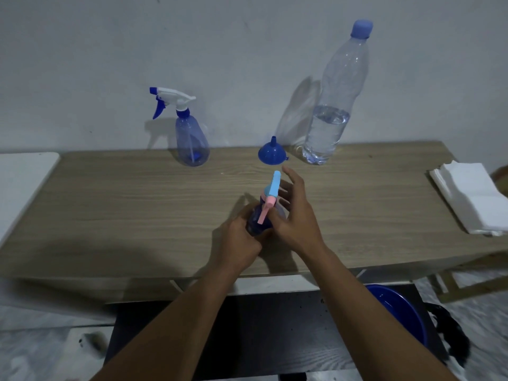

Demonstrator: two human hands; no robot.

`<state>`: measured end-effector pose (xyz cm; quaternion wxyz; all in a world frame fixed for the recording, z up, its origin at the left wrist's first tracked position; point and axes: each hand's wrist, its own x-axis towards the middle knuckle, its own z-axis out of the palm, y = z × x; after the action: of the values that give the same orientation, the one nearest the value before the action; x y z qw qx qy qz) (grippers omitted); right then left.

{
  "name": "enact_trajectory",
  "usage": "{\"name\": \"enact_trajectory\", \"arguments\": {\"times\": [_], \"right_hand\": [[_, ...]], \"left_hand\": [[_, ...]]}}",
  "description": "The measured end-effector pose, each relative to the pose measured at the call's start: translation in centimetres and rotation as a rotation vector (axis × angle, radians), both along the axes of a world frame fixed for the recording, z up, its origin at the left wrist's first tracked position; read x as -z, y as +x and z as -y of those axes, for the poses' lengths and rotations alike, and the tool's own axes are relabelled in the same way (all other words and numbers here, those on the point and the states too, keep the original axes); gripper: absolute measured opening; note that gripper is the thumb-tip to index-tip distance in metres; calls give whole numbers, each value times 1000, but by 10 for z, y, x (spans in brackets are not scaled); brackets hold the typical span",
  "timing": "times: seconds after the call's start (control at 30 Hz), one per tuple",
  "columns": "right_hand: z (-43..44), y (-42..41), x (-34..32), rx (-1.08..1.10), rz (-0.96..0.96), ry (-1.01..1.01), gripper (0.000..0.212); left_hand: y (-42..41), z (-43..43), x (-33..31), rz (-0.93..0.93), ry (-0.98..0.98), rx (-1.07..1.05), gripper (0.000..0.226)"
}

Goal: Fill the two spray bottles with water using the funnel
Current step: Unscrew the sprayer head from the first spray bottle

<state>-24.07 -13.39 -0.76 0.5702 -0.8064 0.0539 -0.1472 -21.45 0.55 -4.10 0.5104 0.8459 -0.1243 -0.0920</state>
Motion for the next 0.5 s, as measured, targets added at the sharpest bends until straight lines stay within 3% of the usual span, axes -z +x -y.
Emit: {"name": "enact_trajectory", "arguments": {"times": [0.17,0.23,0.5], "right_hand": [[2,3,-5,41,140,-191,56],[2,4,-5,68,126,-188,55],[-4,6,-14,166,221,-249,49]], "left_hand": [[0,1,-1,-32,3,0,46],[1,1,1,-58,-2,-3,38],[2,3,5,-75,-41,-15,46]]}}
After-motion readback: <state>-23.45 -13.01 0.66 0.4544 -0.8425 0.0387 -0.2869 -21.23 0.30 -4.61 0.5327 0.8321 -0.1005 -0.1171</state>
